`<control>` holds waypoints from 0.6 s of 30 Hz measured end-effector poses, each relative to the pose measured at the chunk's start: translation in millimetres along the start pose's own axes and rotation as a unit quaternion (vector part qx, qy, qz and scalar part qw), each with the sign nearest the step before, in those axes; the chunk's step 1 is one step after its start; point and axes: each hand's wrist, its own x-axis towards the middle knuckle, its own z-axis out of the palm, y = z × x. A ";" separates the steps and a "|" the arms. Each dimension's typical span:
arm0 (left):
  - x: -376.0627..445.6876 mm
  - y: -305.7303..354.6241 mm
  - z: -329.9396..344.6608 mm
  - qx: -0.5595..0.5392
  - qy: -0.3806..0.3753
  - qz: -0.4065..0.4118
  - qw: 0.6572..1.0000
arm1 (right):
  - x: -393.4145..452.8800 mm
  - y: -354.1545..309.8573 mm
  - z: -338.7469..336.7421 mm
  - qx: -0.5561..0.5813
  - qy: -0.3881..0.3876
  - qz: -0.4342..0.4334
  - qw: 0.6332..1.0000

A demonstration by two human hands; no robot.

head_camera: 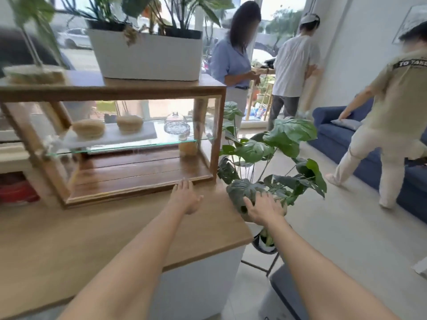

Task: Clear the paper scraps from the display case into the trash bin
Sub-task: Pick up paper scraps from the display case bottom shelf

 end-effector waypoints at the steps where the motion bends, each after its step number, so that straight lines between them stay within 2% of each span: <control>1: -5.2 -19.7 -3.3 0.003 0.005 -0.017 1.000 | -0.4 -16.7 -1.6 -0.002 -0.004 -0.020 1.000; 4: -23.3 -76.5 -12.0 0.000 0.020 -0.075 0.997 | -0.3 -70.9 -2.9 -0.009 -0.010 -0.092 0.996; 8: -47.4 -137.8 -21.3 -0.010 0.026 -0.135 0.990 | -2.6 -144.4 -4.6 -0.014 0.028 -0.173 0.984; 18: -86.8 -252.6 -39.4 -0.023 0.025 -0.224 0.974 | -17.2 -298.3 -8.5 -0.012 0.030 -0.291 0.956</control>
